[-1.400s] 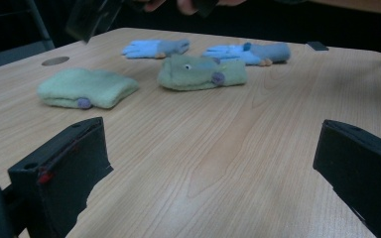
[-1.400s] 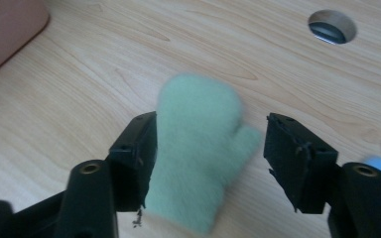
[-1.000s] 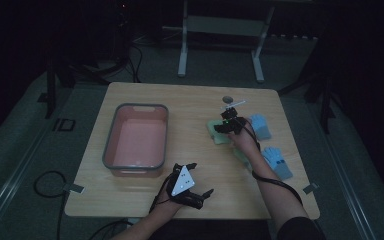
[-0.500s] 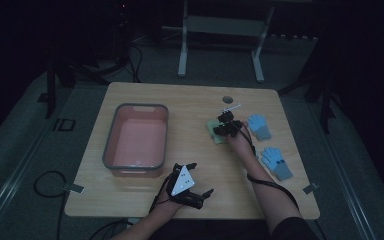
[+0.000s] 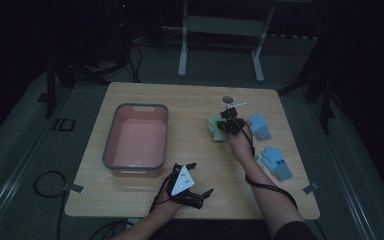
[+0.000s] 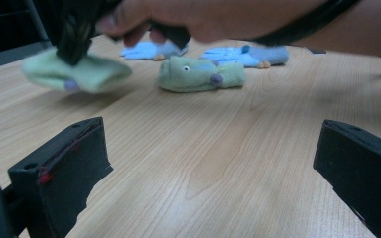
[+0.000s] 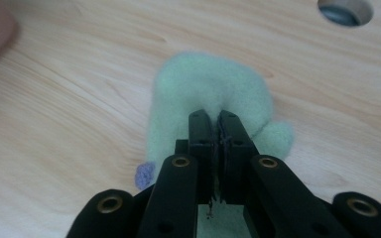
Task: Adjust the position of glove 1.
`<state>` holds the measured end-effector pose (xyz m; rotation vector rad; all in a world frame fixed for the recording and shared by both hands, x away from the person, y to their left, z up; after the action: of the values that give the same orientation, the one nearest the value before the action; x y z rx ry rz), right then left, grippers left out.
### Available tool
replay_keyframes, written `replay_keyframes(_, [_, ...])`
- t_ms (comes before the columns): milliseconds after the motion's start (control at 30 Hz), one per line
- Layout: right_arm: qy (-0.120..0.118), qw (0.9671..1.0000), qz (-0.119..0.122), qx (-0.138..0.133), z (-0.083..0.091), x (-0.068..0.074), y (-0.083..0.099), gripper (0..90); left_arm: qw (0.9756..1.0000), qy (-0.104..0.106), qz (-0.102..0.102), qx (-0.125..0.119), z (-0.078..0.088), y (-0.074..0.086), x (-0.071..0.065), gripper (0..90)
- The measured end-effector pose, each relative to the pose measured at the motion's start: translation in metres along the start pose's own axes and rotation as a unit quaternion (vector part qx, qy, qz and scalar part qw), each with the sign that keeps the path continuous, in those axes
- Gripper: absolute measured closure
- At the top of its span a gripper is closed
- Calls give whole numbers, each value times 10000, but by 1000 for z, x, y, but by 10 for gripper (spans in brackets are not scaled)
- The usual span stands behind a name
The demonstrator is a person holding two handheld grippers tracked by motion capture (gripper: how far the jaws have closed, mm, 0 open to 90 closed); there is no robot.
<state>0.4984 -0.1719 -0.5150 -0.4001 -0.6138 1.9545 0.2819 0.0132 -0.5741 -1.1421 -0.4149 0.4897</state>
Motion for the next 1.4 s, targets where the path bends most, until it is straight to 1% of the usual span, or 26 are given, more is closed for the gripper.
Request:
replay_keyframes(67, [26,9999,15,-100,13,1,-2,865,10000,-6,-4,2,0,0,0,8])
replay_keyframes(133, [-22,9997,-80,-209,27,3,-4,865,10000,-14,-13,4,0,0,0,8])
replay_keyframes(300, [-74,9991,-14,-410,59,14,0,865,10000,-35,-24,12,0,0,0,8])
replay_keyframes(433, [-231,9979,-69,-596,81,24,12,865,10000,-41,-34,27,-1,-1,-1,8])
replay_keyframes(500, [-254,9979,-83,-596,86,29,18,865,10000,-66,-22,56,-2,-1,-1,8])
replay_keyframes(533, [-311,9974,-157,-630,89,31,22,865,10000,-61,-17,62,-2,-1,-1,8])
replay_keyframes(600, [-324,9970,-237,-657,93,35,30,865,10000,-53,-16,45,-2,-1,-1,8])
replay_keyframes(633, [-324,9970,-237,-657,93,35,30,865,10000,-53,-16,45,-2,-1,-1,8])
replay_keyframes(667, [-358,9968,-277,-664,95,37,34,865,10000,-41,-14,16,-1,-1,-1,8])
replay_keyframes(700, [-335,9970,-261,-649,96,42,41,865,10000,-39,-20,12,-1,-1,-1,8])
replay_keyframes(800, [-293,9971,-275,-644,97,49,53,865,10000,-37,-39,3,-1,-1,-1,8])
replay_keyframes(867, [-307,9974,-268,-599,95,54,61,864,10000,-37,-48,1,-1,-1,-1,8])
replay_keyframes(933, [-246,9977,-245,-587,94,57,66,865,10000,-31,-44,6,-1,-1,-1,8])
replay_keyframes(1000, [-235,9978,-273,-554,90,58,72,865,10000,-32,-48,9,-1,-1,-1,8])
replay_keyframes(1100, [-246,9980,-333,-469,83,59,78,864,10000,-44,-65,13,-1,-1,-1,8])
replay_keyframes(1200, [-177,9988,-288,-363,72,59,84,864,10000,-45,-60,10,-2,-1,-2,8])
replay_keyframes(1400, [-260,9984,-461,-186,53,56,92,863,10000,-48,-53,10,-2,-1,-2,8])
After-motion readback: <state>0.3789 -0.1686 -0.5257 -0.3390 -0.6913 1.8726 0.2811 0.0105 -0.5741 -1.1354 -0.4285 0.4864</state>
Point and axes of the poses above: each handheld gripper's, and its own axes: z roughly backward along the jaws, y roughly out of its underside, x roughly to its left, the point moved 1 cm from there along -z, roughly forward along the jaws, and after that the axes turned 6 degrees about x, right-handed, at the moved point
